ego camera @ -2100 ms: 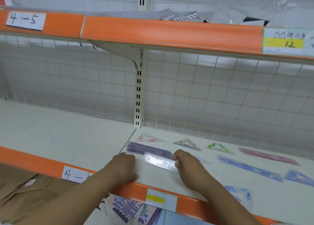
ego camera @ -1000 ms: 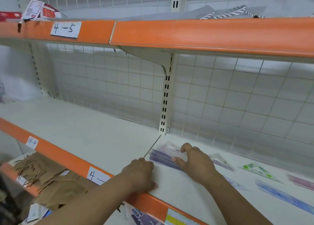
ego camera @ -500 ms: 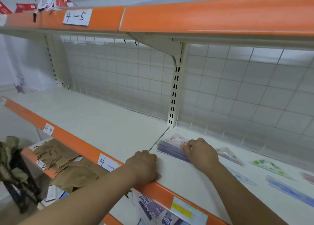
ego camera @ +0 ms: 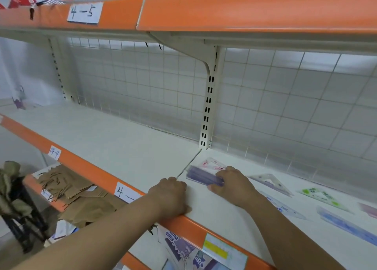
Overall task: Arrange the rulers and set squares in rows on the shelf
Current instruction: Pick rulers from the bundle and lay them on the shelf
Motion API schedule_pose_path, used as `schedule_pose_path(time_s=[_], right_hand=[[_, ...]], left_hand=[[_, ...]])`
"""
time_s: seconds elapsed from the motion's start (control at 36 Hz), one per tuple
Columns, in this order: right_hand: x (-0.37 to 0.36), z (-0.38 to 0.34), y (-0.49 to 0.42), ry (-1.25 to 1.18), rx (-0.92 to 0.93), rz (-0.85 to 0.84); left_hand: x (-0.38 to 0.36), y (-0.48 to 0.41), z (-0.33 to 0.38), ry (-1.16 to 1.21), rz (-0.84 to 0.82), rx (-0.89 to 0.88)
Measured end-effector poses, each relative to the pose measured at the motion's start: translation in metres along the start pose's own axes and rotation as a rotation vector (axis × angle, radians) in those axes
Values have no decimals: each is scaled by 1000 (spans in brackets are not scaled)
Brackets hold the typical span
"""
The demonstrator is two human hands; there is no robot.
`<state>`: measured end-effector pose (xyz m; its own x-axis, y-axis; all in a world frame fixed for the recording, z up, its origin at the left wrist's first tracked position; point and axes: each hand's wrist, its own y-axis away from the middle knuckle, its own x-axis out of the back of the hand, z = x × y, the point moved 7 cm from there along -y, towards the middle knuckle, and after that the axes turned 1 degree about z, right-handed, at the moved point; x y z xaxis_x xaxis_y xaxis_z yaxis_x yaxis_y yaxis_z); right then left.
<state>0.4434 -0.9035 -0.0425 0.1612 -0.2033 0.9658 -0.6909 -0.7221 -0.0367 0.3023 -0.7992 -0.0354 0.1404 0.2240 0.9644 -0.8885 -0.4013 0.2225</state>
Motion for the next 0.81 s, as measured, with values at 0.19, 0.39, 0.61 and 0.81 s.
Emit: schedule_pose_path(time_s=[0.19,0.39,0.61,0.81], right_hand=[[1,-9,0,96,49,-33],[13,-13,13,123,17,68],[41,0,50,59,9,184],[60,47,98,44,-125,190]], left_hand=[[0,0,0,12,1,-6],[1,0,4,-6,-6,-27],[2,-8,37,-4,18,-118],[-5,-8,96,-13,5,-282]])
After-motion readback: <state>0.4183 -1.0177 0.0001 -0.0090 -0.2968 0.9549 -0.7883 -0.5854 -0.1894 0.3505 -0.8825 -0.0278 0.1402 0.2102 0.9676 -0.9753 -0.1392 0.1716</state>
